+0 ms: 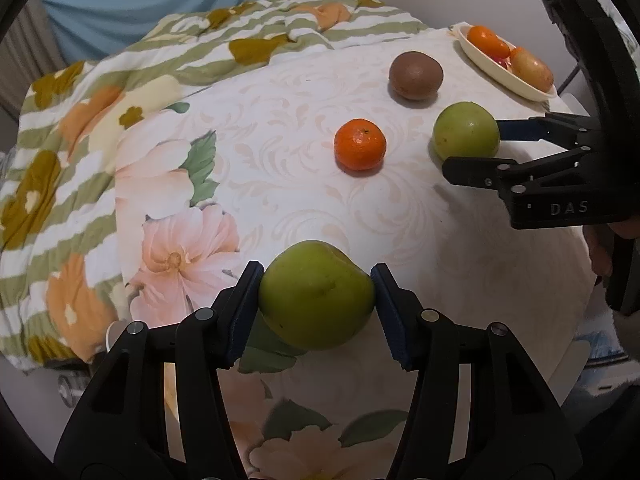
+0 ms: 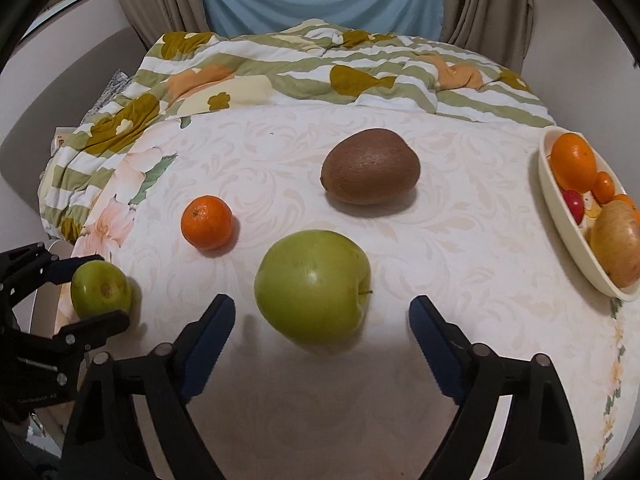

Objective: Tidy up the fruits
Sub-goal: 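Grasp the green pear with the left tool while the right tool grasps a green apple, then carry the green pear to the duck plate and open the left tool while the right tool carries the apple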

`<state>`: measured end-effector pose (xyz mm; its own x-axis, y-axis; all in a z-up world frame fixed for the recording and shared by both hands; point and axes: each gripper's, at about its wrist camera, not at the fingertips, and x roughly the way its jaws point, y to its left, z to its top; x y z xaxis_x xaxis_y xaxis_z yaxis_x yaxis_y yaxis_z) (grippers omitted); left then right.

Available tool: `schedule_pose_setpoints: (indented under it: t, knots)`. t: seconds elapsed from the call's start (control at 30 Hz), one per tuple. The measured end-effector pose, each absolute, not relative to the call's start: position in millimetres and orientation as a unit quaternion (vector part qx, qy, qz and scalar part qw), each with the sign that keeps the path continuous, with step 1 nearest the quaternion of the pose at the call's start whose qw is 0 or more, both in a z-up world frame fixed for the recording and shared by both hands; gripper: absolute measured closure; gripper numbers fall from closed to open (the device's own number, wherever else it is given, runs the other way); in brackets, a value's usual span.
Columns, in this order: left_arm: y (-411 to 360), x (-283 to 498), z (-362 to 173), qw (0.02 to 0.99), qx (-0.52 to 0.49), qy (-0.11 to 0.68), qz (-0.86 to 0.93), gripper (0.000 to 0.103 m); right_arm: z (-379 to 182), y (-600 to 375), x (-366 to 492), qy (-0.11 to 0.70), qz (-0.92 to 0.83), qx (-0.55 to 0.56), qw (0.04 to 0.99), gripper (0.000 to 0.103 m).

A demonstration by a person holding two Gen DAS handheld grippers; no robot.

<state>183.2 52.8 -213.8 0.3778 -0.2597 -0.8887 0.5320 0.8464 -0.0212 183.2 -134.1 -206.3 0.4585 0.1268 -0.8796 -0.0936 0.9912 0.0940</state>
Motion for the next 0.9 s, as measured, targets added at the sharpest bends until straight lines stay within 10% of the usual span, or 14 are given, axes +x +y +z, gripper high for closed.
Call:
schedule_pose_setpoints:
  t: [0.4,0.9]
  knots:
    - [53.7,180.2,-214.1,0.824,0.124,0.507,-0.222,0.041,-212.8,-127.9,196.1,0.519,0.087,0.000,0.851,0.050]
    - [53.0,169.2,-198.4,0.832,0.114,0.505,-0.199,0.041,-193.3,-130.1,186.1,0.505,0.103,0.000,0.857,0.050]
